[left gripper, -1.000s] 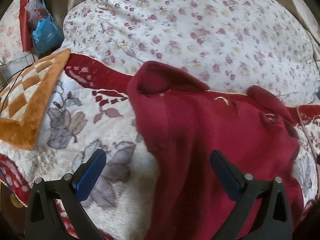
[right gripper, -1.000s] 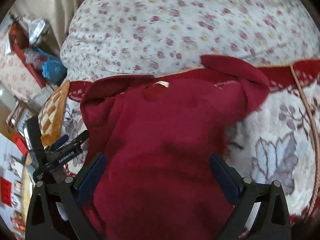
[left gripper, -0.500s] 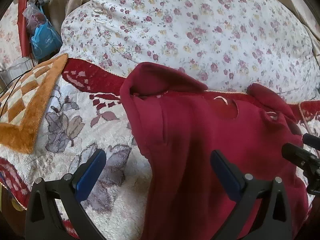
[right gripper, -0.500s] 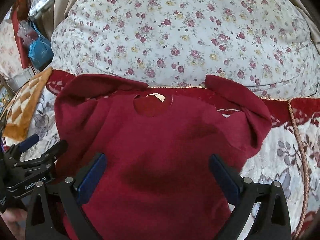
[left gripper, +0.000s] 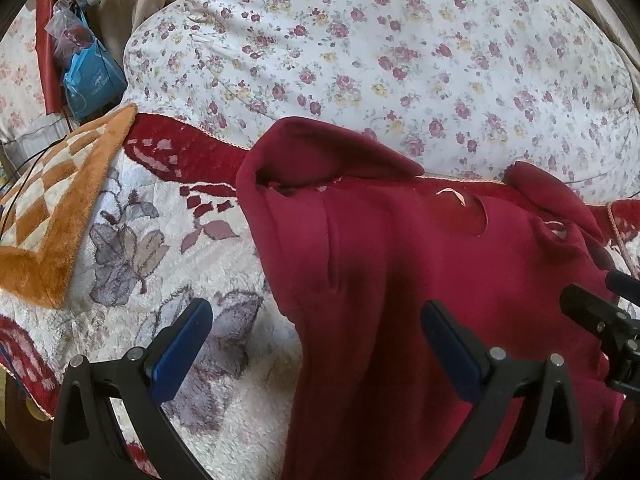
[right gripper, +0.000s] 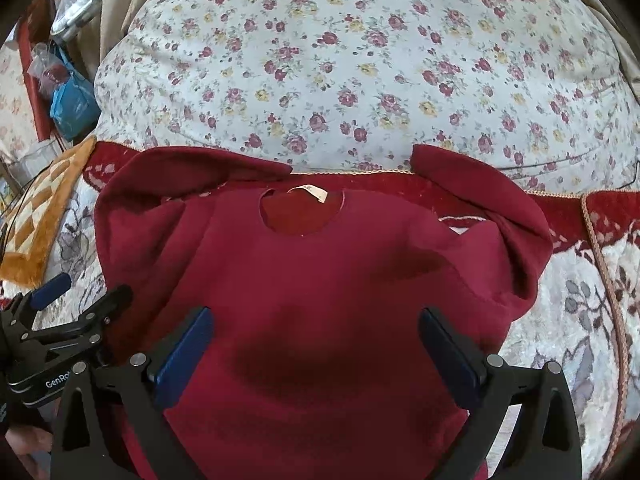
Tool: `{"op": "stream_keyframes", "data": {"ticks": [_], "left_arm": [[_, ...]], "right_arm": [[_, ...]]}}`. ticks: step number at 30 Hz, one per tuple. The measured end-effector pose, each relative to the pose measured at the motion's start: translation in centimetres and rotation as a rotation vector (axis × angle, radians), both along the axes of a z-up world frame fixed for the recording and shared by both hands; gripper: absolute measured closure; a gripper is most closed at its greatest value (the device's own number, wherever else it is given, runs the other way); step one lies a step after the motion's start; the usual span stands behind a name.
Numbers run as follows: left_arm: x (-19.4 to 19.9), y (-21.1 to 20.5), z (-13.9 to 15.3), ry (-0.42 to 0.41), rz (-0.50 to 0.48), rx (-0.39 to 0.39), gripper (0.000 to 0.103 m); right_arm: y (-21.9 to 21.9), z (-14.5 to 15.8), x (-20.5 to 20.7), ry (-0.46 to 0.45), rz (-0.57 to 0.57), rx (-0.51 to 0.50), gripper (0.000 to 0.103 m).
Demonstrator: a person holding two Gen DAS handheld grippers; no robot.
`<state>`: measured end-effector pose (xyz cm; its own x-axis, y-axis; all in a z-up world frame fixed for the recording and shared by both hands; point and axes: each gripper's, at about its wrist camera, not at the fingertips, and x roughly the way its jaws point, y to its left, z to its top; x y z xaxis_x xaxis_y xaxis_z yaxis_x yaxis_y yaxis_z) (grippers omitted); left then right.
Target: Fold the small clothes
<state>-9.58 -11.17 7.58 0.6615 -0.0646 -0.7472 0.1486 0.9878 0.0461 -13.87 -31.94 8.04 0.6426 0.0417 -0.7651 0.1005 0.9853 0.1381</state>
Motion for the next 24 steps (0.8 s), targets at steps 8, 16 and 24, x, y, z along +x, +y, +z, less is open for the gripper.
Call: {"op": "stream_keyframes", "data": {"ticks": [8, 16, 24], "left_arm": [[0.2, 0.1, -0.3, 0.01, 0.001, 0.006, 0.0], [0.2, 0.1, -0.4, 0.01, 0.001, 0.01, 0.0], [0.2, 0.2, -0.4, 0.009, -0.001, 0.008, 0.0]], "right_arm": [[0.0, -0.5, 0.4, 0.005, 0.015, 0.019, 0.0], [0.7, -0.6, 0.8, 0.02, 0.045, -0.017, 0.0], [0.5, -0.8, 0.9, 0.023, 0.037, -0.024, 0.0]]}}
